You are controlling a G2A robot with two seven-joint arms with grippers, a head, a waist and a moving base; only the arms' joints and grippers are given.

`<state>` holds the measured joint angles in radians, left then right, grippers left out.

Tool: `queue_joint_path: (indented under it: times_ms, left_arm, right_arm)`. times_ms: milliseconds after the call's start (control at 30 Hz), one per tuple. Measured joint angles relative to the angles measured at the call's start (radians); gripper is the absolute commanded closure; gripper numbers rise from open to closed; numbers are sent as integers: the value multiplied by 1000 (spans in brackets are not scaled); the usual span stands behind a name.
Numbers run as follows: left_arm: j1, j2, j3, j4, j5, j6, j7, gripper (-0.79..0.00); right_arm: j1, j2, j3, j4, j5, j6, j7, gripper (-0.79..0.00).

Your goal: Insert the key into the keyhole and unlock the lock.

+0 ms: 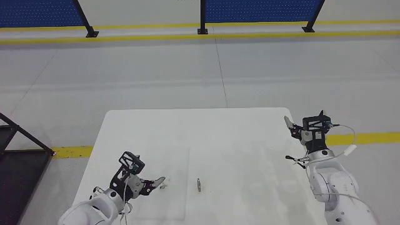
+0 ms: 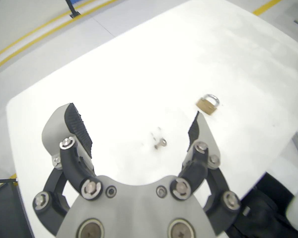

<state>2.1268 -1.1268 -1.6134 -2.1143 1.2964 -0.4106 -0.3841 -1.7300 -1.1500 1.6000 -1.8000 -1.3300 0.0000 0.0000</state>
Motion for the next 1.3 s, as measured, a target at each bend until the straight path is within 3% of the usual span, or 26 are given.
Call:
queue_joint_path:
  times_ms: [200, 433, 533, 667, 1033, 1300]
  left_arm:
    - [-54, -7, 117, 68, 87, 76, -112, -785]
    - [-130, -16, 218, 152, 113, 150, -188, -600]
    - [-148, -18, 250, 177, 132, 159, -198, -588]
    - [-164, -20, 280, 208, 158, 179, -196, -388]
    - [-172, -22, 326, 237, 233, 237, -185, -311]
    - [-181, -23, 337, 242, 254, 256, -177, -157]
  right_arm:
    - [0, 0, 0, 0, 0, 0, 0, -785]
    - [0, 0, 0, 0, 0, 0, 0, -785]
    - [0, 0, 0, 0, 0, 0, 0, -785]
    - [0, 0, 0, 0, 0, 0, 0, -785]
    - [0, 0, 0, 0, 0, 0, 0, -785]
    - [0, 0, 0, 0, 0, 0, 0, -785]
